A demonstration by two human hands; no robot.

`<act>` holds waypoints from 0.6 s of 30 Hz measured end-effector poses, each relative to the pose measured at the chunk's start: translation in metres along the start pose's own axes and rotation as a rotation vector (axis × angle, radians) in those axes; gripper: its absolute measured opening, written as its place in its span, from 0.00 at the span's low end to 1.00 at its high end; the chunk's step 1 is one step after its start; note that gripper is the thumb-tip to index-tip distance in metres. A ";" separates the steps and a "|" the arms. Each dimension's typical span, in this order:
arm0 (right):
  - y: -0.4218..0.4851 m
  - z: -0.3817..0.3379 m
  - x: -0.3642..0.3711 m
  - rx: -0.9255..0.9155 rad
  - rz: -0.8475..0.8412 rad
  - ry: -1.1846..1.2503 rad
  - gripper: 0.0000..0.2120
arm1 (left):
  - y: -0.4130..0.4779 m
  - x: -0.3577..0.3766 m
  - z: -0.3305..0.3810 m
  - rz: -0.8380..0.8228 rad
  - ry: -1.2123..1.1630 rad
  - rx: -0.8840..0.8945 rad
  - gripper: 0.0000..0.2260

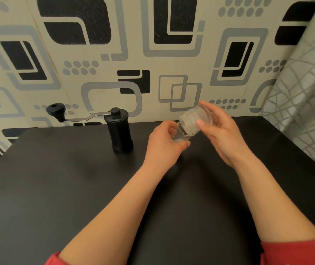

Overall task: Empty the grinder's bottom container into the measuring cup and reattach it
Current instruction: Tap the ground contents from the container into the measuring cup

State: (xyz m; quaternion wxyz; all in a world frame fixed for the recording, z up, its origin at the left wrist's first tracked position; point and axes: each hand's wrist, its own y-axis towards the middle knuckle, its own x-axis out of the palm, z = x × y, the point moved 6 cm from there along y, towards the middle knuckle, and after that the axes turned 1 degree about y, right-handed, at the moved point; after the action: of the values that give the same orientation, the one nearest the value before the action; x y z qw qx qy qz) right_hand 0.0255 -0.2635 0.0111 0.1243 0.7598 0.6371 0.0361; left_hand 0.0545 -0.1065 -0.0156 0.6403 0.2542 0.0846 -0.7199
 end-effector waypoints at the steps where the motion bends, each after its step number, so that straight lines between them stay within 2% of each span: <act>1: 0.000 0.000 0.000 -0.003 0.000 0.003 0.24 | 0.000 0.000 0.000 -0.003 -0.004 -0.003 0.20; 18: 0.000 0.002 -0.001 0.008 0.029 0.079 0.22 | 0.001 0.002 -0.001 -0.026 -0.011 -0.015 0.21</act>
State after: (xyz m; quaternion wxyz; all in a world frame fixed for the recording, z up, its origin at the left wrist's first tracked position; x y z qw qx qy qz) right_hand 0.0262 -0.2646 0.0095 0.0957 0.7674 0.6307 0.0652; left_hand 0.0560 -0.1079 -0.0175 0.6334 0.2441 0.0898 -0.7288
